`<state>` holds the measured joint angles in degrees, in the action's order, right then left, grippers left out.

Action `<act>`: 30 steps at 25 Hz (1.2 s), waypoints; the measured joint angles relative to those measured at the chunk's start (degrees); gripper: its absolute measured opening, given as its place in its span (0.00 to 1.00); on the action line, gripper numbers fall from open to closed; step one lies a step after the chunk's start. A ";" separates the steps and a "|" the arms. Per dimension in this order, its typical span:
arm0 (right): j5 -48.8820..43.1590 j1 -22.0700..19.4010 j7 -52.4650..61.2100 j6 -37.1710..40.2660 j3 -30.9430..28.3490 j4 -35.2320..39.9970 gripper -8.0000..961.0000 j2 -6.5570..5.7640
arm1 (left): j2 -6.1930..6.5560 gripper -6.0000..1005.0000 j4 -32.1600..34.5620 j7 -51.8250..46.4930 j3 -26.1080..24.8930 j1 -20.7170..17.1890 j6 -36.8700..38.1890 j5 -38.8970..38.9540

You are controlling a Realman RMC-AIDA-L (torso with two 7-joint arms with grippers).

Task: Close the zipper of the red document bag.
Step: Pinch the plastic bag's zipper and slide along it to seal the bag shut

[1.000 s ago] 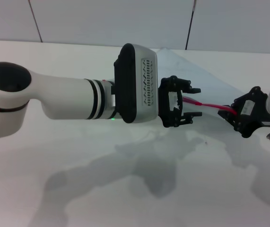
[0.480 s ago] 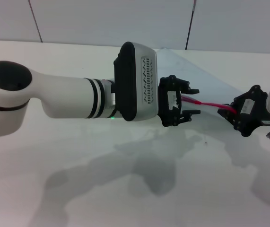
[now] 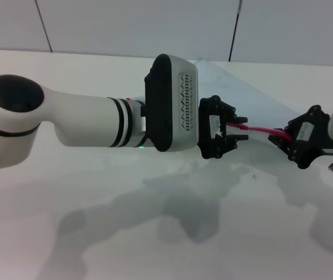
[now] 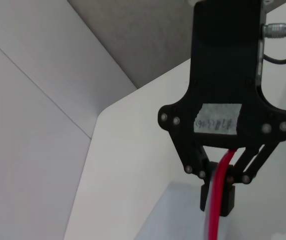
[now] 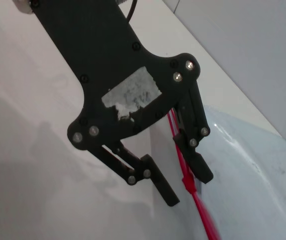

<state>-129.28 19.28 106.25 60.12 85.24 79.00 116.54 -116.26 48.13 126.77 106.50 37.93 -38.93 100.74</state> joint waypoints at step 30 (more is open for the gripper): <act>1.68 0.44 -0.88 0.62 -0.42 0.02 0.06 -0.05 | -0.11 0.10 -0.21 -0.20 0.02 0.03 0.79 0.62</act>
<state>-127.60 19.72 105.37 60.74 84.83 79.02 116.49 -116.37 47.91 126.57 106.52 37.97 -38.14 101.36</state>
